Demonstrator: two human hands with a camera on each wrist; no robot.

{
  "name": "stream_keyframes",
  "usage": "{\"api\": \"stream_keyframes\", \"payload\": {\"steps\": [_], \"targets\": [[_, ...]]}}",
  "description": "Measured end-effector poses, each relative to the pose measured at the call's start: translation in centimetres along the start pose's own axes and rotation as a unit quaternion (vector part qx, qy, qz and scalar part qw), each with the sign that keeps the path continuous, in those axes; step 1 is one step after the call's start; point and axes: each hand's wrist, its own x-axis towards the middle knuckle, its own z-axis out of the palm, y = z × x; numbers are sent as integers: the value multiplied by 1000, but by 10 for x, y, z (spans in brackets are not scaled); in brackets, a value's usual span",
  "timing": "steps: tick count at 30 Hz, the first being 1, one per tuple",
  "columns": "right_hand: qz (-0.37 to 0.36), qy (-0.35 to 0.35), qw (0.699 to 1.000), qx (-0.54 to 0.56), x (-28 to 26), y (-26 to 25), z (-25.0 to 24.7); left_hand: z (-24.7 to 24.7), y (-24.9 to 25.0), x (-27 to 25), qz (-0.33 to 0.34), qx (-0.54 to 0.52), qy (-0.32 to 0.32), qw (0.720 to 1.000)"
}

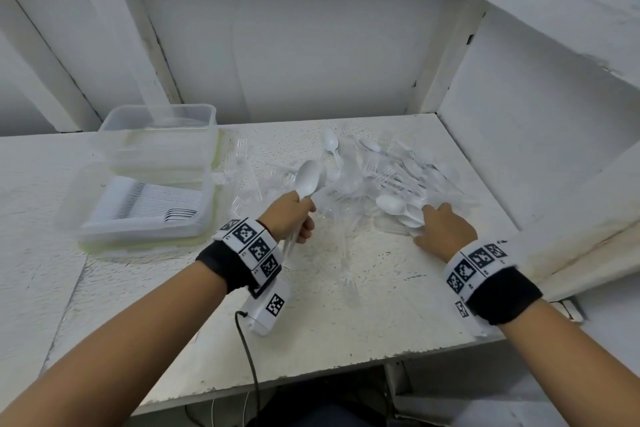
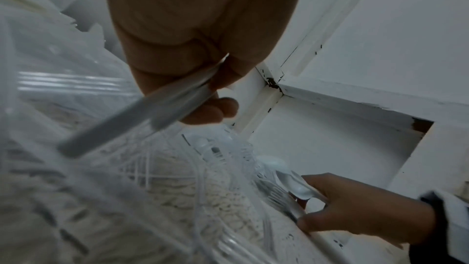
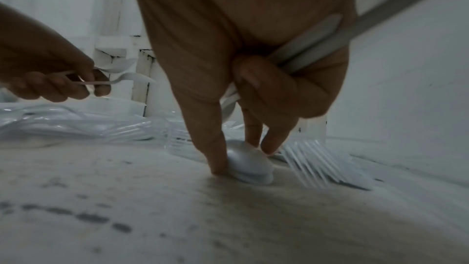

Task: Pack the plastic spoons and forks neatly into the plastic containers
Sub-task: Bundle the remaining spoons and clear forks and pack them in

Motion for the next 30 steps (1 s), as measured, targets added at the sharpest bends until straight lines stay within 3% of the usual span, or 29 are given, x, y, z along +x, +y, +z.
{"api": "stream_keyframes", "payload": {"steps": [4,13,17,21,27,30], "targets": [[-23,-1,999,28,-7,-7,1,-3,-4,2,6,3,6,1000],[-41,71,986,147,-18,-2,-24,2,-5,8,20,34,31,999],[-69,90,971,210,-23,4,-39,7,-4,10,73,88,27,993],[-75,158,937,301,-22,9,-53,24,2,8,176,221,12,959],[-57,191,847,492,-15,5,-73,69,15,12,259,390,-93,879],[-74,225,868,436,-10,-3,-83,90,23,19,302,436,-107,841]]}}
